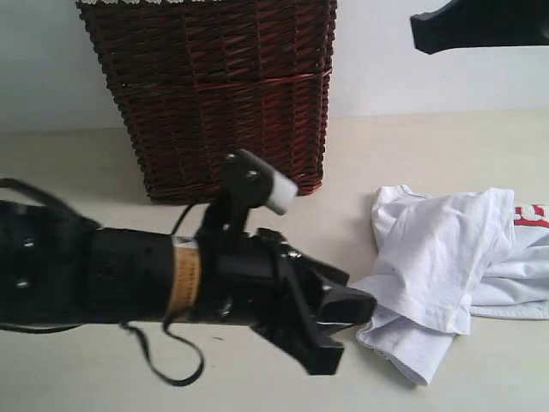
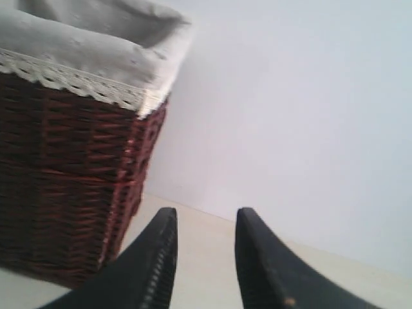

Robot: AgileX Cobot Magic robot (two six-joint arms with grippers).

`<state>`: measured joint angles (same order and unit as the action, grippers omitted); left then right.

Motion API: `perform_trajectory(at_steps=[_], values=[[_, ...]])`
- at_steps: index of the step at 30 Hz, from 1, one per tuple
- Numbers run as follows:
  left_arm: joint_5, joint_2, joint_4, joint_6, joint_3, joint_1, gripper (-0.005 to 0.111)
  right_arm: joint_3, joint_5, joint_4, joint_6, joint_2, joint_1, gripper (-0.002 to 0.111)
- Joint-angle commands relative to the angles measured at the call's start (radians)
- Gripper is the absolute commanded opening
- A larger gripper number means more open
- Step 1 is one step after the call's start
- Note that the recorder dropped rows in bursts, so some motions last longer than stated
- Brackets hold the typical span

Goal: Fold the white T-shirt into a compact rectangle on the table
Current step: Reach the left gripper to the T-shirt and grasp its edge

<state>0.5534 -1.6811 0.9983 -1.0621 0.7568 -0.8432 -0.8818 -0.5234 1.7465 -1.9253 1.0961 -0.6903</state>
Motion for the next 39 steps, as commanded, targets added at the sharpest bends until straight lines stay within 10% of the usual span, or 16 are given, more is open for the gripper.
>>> perform_trajectory(at_steps=[1, 11, 25, 32, 39], values=[[-0.098, -0.175, 0.011, 0.009, 0.174, -0.029, 0.061, -0.002, -0.08, -0.002, -0.009, -0.004, 0.004, 0.037], [-0.298, -0.398, 0.243, 0.001, 0.434, -0.054, 0.061, 0.017, -0.084, -0.002, -0.009, -0.002, 0.004, 0.037], [-0.553, -0.457, 0.357, 0.016, 0.49, -0.087, 0.06, 0.017, -0.073, -0.002, -0.009, -0.002, 0.004, 0.037], [-0.525, -0.455, 0.357, 0.012, 0.505, -0.087, 0.004, 0.019, -0.074, -0.002, -0.009, -0.002, 0.004, 0.037], [-0.641, -0.424, 0.355, -0.021, 0.479, -0.087, 0.0, 0.027, -0.08, -0.002, -0.009, -0.001, 0.004, 0.037]])
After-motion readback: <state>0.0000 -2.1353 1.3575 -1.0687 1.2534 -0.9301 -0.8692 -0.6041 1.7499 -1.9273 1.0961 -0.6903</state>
